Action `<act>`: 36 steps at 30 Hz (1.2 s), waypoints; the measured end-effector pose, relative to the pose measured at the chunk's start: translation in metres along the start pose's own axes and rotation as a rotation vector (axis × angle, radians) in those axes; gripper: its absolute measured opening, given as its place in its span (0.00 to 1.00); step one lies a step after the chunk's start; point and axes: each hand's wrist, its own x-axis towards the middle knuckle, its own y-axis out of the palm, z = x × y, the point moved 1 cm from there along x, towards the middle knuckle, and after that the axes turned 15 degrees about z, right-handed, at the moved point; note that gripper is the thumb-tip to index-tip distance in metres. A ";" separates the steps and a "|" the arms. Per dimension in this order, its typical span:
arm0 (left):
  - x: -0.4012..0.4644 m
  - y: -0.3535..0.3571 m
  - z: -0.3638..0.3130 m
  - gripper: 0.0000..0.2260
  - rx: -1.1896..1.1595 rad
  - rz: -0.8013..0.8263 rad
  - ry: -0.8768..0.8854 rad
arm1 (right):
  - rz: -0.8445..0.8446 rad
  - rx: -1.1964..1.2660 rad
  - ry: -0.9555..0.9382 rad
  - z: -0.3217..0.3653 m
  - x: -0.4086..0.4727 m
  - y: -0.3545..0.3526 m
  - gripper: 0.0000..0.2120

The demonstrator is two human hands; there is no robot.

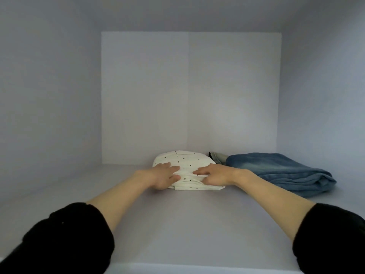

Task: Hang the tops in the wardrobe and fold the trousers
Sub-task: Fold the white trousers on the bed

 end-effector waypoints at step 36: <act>-0.417 0.303 -0.328 0.11 -0.636 0.268 1.491 | -0.799 1.020 0.974 0.176 -0.636 0.394 0.11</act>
